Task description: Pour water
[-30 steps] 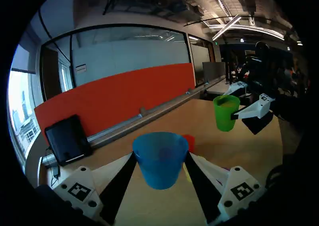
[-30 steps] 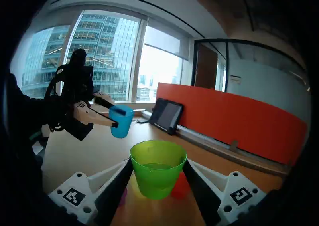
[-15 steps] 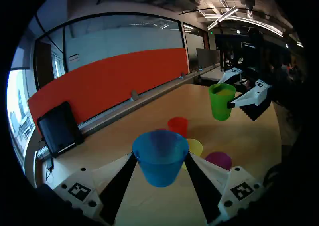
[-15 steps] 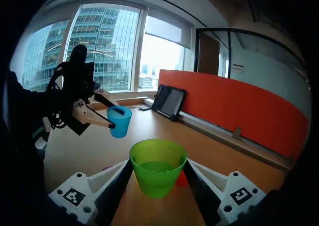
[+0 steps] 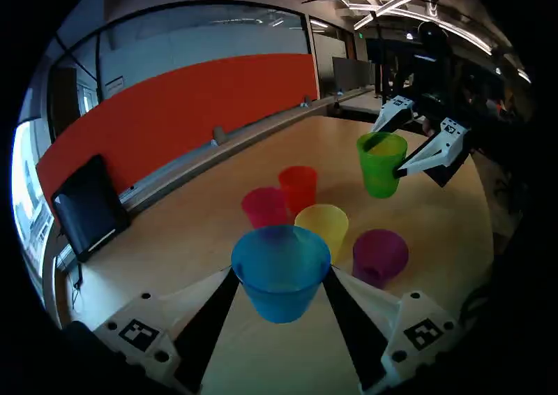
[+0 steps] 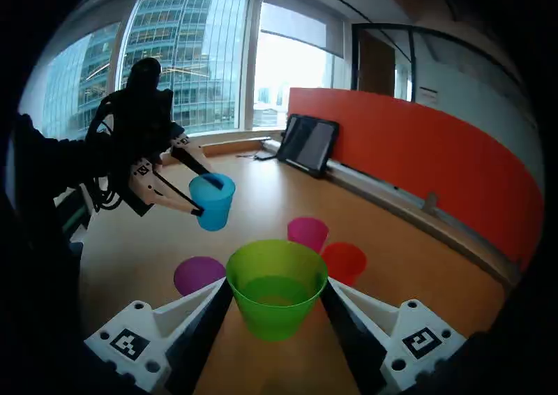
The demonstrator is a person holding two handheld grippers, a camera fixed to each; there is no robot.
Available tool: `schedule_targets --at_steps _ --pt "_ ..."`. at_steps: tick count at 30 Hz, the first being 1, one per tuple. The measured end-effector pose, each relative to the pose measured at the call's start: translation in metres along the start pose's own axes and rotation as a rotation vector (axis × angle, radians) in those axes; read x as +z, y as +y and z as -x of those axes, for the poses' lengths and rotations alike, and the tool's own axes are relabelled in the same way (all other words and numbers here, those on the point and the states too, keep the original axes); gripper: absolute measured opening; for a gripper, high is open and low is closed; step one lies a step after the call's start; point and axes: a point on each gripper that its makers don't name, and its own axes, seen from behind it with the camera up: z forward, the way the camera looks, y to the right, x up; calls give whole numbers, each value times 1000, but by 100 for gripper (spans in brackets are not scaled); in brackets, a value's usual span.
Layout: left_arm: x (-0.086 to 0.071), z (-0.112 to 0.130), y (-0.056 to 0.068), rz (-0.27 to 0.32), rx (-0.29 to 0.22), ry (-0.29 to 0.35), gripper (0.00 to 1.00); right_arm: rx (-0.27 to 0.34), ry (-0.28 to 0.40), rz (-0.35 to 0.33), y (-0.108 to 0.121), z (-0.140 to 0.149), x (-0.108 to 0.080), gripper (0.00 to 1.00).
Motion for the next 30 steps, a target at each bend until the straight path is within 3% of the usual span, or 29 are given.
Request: schedule_targets --at_steps 11,30 --pt "16 27 12 50 -24 -63 85 13 -63 -7 5 25 12 90" --pt "35 50 18 76 -51 -91 85 22 -138 -13 4 59 25 90"
